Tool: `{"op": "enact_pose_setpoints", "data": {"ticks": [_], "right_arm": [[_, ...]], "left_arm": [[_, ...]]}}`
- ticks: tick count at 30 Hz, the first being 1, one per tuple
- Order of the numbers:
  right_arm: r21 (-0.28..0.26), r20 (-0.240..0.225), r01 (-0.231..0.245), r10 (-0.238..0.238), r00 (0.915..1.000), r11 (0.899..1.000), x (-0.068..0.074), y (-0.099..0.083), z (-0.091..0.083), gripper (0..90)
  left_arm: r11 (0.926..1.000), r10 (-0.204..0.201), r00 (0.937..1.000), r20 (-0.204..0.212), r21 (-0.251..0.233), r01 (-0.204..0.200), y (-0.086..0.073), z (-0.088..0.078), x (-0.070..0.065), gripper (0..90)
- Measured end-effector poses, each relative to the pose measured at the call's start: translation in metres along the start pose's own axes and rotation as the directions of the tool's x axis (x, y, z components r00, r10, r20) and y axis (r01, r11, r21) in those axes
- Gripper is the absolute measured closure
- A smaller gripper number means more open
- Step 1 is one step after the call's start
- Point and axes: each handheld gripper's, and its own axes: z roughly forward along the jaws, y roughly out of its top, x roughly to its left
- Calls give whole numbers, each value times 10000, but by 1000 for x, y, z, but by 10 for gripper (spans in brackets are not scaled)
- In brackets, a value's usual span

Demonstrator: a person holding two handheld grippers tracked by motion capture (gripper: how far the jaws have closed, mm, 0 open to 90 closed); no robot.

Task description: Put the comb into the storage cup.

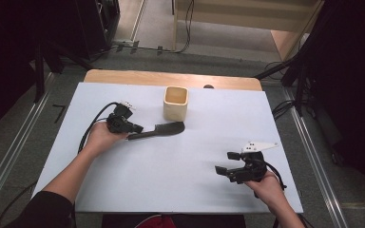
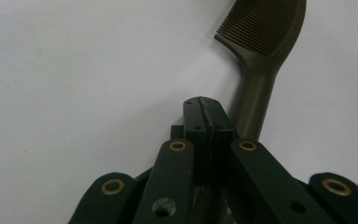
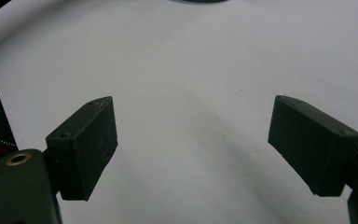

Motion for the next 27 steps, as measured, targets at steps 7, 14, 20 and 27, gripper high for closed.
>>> {"op": "enact_pose_setpoints", "data": {"ticks": [7, 14, 20, 27], "right_arm": [[13, 4, 21, -21, 10000, 10000, 0, 0, 0, 138], [-5, -16, 43, -43, 10000, 10000, 1, 0, 0, 138], [1, -32, 75, -75, 10000, 10000, 2, 0, 1, 138], [38, -20, 109, -109, 9999, 9999, 2, 0, 1, 138]], "left_arm": [[9999, 149, 9998, 99, 52, -149, -5, -1, -10, 900], [9997, 217, 9987, 453, 119, -222, -12, 0, -24, 900], [9999, 128, 9967, 800, 105, -136, -16, 2, -31, 900], [9999, 111, 9940, 1087, 102, -123, -17, 5, -37, 900]]}}
